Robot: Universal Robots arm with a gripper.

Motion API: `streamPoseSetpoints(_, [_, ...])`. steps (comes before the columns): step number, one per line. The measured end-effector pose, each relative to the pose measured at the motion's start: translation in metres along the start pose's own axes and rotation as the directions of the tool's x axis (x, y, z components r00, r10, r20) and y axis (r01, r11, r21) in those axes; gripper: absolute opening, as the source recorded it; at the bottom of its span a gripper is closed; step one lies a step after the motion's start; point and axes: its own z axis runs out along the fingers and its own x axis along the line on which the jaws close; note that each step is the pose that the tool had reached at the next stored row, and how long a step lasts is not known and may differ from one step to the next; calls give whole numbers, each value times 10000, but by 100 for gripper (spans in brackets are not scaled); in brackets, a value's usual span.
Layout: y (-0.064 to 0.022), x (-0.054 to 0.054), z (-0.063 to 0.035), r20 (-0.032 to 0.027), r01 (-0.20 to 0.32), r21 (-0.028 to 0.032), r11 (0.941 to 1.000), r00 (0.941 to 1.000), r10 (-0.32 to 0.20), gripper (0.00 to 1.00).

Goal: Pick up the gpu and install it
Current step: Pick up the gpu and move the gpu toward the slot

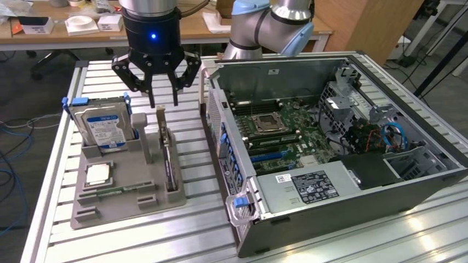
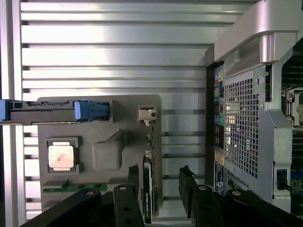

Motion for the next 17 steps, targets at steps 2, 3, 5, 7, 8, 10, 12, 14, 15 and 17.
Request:
streamPoseSetpoints(2, [0, 0, 0, 0, 0, 4, 10000, 10000, 0, 47])
streamPoseSetpoints(3, [0, 0, 0, 0, 0, 4, 10000, 10000, 0, 47])
streamPoseSetpoints(5, [1, 0, 0, 0, -5, -2, 10000, 10000, 5, 47])
streamPoseSetpoints(7, [0, 0, 0, 0, -4, -4, 10000, 10000, 4, 47])
streamPoseSetpoints(8, [0, 1, 0, 0, -5, -4, 10000, 10000, 5, 47])
streamPoseSetpoints(10, [0, 1, 2, -1, -5, -3, 10000, 10000, 5, 47])
streamPoseSetpoints(12, [0, 1, 8, 0, -5, -4, 10000, 10000, 5, 47])
streamPoseSetpoints(14, [0, 1, 15, 0, -5, -4, 10000, 10000, 5, 47])
streamPoseSetpoints(15, [-1, 1, 20, 1, -5, -4, 10000, 10000, 5, 47])
streamPoseSetpoints(17, [-1, 1, 30, 0, -4, -4, 10000, 10000, 4, 47])
